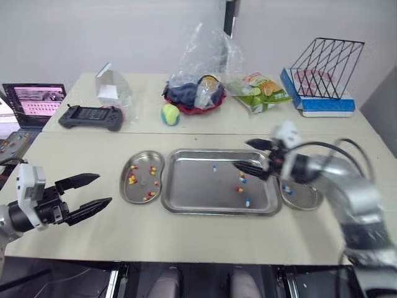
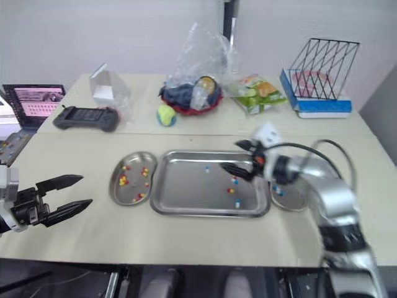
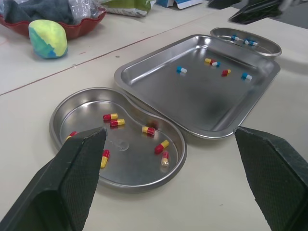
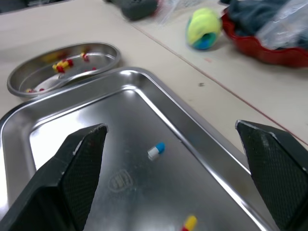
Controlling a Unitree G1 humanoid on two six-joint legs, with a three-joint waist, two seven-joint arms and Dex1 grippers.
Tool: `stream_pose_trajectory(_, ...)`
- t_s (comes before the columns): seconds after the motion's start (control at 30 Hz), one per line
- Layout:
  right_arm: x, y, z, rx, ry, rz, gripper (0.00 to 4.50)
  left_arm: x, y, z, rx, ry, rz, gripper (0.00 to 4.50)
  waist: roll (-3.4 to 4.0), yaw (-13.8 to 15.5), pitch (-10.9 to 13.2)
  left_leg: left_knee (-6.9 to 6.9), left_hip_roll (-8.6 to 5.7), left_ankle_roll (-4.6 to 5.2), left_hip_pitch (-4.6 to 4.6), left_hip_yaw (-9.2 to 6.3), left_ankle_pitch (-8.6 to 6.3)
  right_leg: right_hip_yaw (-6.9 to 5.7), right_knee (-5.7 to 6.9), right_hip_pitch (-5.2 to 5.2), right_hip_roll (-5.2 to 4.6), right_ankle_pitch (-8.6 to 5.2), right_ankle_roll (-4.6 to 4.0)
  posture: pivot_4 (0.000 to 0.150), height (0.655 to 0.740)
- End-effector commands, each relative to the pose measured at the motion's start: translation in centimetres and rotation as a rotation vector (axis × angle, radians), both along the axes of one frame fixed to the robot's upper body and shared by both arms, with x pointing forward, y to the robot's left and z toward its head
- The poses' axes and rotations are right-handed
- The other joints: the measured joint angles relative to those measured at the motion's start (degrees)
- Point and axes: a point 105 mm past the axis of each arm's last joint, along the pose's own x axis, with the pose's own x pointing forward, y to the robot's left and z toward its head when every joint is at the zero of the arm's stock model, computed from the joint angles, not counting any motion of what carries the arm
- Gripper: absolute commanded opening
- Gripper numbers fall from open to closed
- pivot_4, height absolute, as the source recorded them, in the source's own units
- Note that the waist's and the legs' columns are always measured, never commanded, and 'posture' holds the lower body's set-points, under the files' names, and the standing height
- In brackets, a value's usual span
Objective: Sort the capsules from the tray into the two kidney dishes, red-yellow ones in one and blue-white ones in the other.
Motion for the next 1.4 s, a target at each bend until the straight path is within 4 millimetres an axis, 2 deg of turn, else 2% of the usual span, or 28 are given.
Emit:
stream_pose_trajectory(0.03, 1.4, 1.4, -1.2, -0.047, 0.029, -0.005, 4.5, -0.5, 0.3, 0.5, 0.041, -0.056, 0.027, 4.46, 0.0, 0.2, 0.0, -0.04, -0.01, -0.03, -0.06, 0.0, 0.02, 0.01, 0.15, -0.14, -0.02, 0.01, -0.01, 0.15, 0.7391)
stream_pose_trajectory(0.2, 2.0, 2.5, -3.6, -0.109, 0.043, 0.002, 4.5, -0.7, 0.5, 0.5, 0.054, -0.068, 0.053, 4.46, -0.04, 0.7, 0.0, -0.02, -0.04, -0.14, -0.24, -0.08, 0.09, -0.1, 0.03, -0.23, -0.04, 0.01, -0.01, 0.15, 0.7391)
stream_pose_trajectory(0.47, 1.8, 3.9, -5.8, -0.138, 0.103, 0.024, 4.5, -1.2, 0.8, -0.2, 0.053, -0.054, 0.078, 4.46, -0.03, 0.2, 0.0, -0.11, 0.02, -0.22, -0.06, -0.08, 0.13, -0.06, 0.25, -0.26, 0.02, 0.02, -0.03, 0.15, 0.7391)
stream_pose_trajectory(0.57, 2.0, 4.2, -6.0, -0.133, 0.117, 0.01, 4.5, -1.3, 0.7, -0.4, 0.053, -0.05, 0.075, 4.46, -0.03, 0.2, 0.0, -0.11, 0.01, -0.22, -0.07, -0.08, 0.13, -0.05, 0.25, -0.27, 0.01, 0.02, -0.03, 0.15, 0.7391)
stream_pose_trajectory(0.67, 2.1, 4.2, -6.9, -0.17, 0.126, -0.005, 3.65, -1.1, 0.7, -0.2, 0.026, -0.049, 0.087, 4.5, -0.03, 0.3, 0.0, -0.1, 0.01, -0.23, -0.07, -0.08, 0.14, -0.05, 0.25, -0.26, 0.01, 0.02, -0.03, 0.15, 0.7391)
stream_pose_trajectory(1.0, 2.2, 4.0, -7.4, -0.176, 0.137, -0.031, 0.2, -1.0, 0.6, -0.3, 0.033, -0.05, 0.08, 4.5, -0.04, 0.3, 0.0, -0.1, 0.0, -0.24, -0.05, -0.08, 0.14, -0.05, 0.26, -0.26, 0.01, 0.02, -0.04, 0.15, 0.7391)
stream_pose_trajectory(1.03, 2.2, 4.0, -7.4, -0.178, 0.136, -0.03, 0.03, -0.9, 0.6, -0.3, 0.033, -0.051, 0.08, 4.5, -0.04, 0.3, 0.0, -0.1, 0.0, -0.24, -0.04, -0.08, 0.14, -0.05, 0.26, -0.25, 0.01, 0.02, -0.04, 0.15, 0.7391)
stream_pose_trajectory(1.23, 2.0, 4.3, -6.9, -0.148, 0.137, -0.018, 0.03, -0.7, 0.6, -0.5, 0.033, -0.051, 0.079, 4.5, -0.04, 0.3, 0.0, -0.1, 0.0, -0.24, -0.03, -0.08, 0.14, -0.05, 0.27, -0.24, 0.01, 0.02, -0.04, 0.15, 0.7391)
stream_pose_trajectory(1.33, 1.8, 4.9, -4.8, -0.063, 0.133, 0.003, 0.03, -0.6, 0.4, -0.5, 0.019, -0.052, 0.071, 4.5, -0.04, 0.3, 0.0, -0.1, 0.0, -0.24, -0.04, -0.08, 0.14, -0.04, 0.27, -0.25, 0.01, 0.02, -0.04, 0.15, 0.7391)
stream_pose_trajectory(1.4, 1.8, 4.7, -2.2, 0.009, 0.117, 0.012, 0.03, -0.4, 0.3, -0.4, 0.016, -0.056, 0.055, 4.5, -0.04, 0.4, 0.0, -0.1, 0.0, -0.24, -0.05, -0.08, 0.14, -0.04, 0.28, -0.26, 0.01, 0.02, -0.04, 0.15, 0.7391)
